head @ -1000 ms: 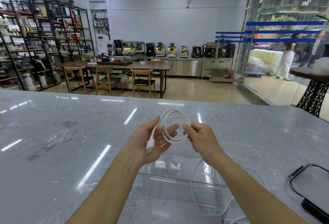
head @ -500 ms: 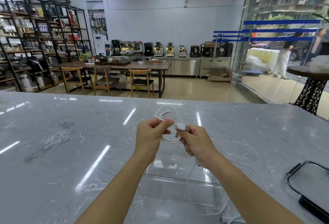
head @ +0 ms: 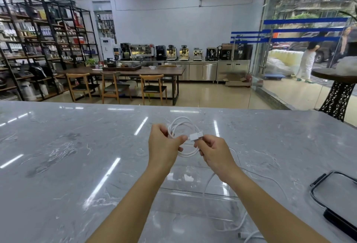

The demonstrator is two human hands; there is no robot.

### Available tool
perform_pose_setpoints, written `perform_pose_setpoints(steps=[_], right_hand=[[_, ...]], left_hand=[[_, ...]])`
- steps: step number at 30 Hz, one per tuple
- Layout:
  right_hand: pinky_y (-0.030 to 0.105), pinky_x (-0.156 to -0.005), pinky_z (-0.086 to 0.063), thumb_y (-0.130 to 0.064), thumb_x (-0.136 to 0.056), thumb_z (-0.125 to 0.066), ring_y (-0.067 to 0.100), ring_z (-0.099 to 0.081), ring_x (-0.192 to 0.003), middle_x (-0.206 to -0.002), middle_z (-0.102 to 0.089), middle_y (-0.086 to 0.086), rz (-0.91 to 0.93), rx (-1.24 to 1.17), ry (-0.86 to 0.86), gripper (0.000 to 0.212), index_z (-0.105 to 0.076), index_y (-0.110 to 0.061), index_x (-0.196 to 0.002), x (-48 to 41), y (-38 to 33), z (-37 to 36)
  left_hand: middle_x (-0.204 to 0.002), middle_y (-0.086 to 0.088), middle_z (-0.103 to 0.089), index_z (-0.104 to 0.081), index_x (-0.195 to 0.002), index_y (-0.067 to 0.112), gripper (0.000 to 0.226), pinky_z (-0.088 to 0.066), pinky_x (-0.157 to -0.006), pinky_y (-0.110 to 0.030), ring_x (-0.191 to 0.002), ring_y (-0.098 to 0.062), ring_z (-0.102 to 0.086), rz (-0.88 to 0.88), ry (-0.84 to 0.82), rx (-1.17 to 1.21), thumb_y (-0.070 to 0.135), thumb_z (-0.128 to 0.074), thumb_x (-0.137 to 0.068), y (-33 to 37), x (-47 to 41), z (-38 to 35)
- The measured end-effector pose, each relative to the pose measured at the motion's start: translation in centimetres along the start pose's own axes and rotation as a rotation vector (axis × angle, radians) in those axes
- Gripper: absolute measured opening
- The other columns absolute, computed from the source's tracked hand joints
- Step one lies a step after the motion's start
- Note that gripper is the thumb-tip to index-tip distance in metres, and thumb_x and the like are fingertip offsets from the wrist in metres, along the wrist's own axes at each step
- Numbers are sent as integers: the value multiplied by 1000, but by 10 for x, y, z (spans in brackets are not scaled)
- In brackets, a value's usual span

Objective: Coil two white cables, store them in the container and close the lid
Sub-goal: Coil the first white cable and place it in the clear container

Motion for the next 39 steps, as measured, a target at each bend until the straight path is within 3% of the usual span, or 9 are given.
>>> perform_pose_setpoints(steps=[3,9,16,24,27,29,32,34,39], right_hand=[[20,-49,-30,-19,-89,-54,2,-38,-39,-54,-47,0,29,53,16,29,-61,5,-74,0,2,-2],[21,-49,-31,-22,-90,-55,1,-41,-38,-54,-49,1,44,67,-11,34,-59,6,-71,-1,5,-2],[13,-48,-32,-22,-91,-53,0,-45,-42,-53,-50,-2,93,119,-12,36,-51,-20,-55,-1,6,-2],[18,-50,-32,-22,-90,-55,21,-48,-53,-53,-46,7,245,168,15,37,-50,2,-61,6,4,-6],[18,-48,-29,-20,-90,-56,12,-38,-49,-50,-42,4,350,225,21,36,-48,0,-60,3,1,-4],[17,-48,-28,-20,-89,-55,13,-38,-52,-48,-37,-5,450,262,58,34,-49,-4,-60,-1,-5,-2],[21,-49,-32,-23,-89,-51,20,-40,-57,-53,-48,7,618,285,134,33,-57,2,-68,-6,-13,1],[24,-46,-35,-28,-91,-47,19,-40,-53,-57,-52,10,771,367,156,36,-61,1,-75,-5,-14,2],[33,-51,-43,-30,-96,-38,23,-54,-53,-66,-64,7,959,564,177,42,-67,-5,-83,-8,-3,10]], left_hand=[[-69,-6,-46,-36,-73,14,42,-46,-42,-16,-56,-22,-54,147,-106,104,-9,-71,-70,2,-6,4],[-69,-8,-49,-35,-69,17,42,-56,-65,-43,-66,-31,-60,-26,-61,-162,1,-73,-71,2,-5,10],[-67,2,-43,-37,-87,15,37,-41,-53,-27,-56,-13,-42,-123,21,-405,12,-72,-76,7,-4,9],[-64,3,-45,-31,-90,19,35,-43,-51,-34,-53,-14,-46,-208,151,-602,-1,-58,-82,3,-6,7],[-65,6,-46,-32,-95,22,36,-41,-51,-26,-54,-7,-45,-200,159,-598,6,-62,-82,1,-6,9],[-72,2,-51,-38,-90,21,26,-37,-48,-23,-54,-7,-43,-223,184,-603,9,-60,-83,1,-5,9],[-79,-3,-53,-44,-83,17,10,-32,-51,-27,-58,-14,-44,-254,200,-616,12,-53,-84,2,-7,9],[-76,-6,-56,-48,-81,14,5,-37,-50,-29,-59,-19,-52,-232,128,-569,17,-50,-85,-3,-9,10],[-64,-9,-64,-61,-99,17,13,-44,-39,-23,-43,-13,-58,102,-178,127,11,-59,-87,-4,-6,20]])
Point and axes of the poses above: each hand's wrist, its own x-axis away from the middle knuckle, its own z-axis out of the back of the hand, y = z × x, the point moved 1 cm from there along -x, towards the middle knuckle
